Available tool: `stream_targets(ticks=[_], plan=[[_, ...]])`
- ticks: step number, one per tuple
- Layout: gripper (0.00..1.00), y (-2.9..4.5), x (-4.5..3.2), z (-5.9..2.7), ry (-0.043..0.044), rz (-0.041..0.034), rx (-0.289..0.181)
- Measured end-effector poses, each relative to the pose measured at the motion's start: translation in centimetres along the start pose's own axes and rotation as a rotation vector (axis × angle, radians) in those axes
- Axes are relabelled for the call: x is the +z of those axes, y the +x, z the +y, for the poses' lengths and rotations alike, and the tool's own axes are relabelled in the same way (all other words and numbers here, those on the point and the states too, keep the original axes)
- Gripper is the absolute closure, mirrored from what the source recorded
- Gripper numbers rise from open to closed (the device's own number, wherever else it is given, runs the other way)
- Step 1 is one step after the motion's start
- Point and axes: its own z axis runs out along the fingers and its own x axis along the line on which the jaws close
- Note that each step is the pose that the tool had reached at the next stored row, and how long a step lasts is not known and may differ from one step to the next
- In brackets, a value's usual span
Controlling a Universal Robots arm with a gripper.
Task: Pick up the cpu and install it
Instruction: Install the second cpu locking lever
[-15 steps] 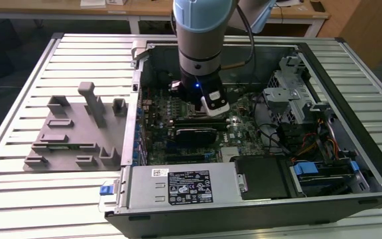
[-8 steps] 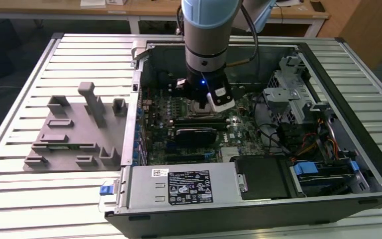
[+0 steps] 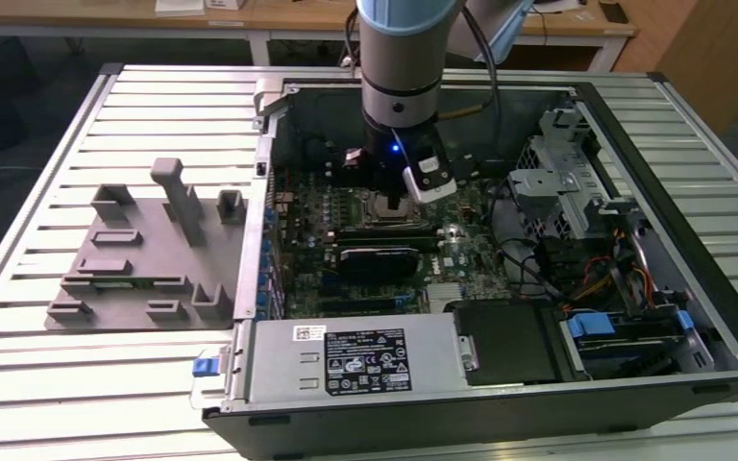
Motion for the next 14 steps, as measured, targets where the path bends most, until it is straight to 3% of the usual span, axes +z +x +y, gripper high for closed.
stream_targets(ticks=[4,14], plan=[[0.89,0.03,0.18,0.55,0.0022,0.0000,0.000],[0.89,0.01,0.45,0.59,0.0033,0.0000,0.000]])
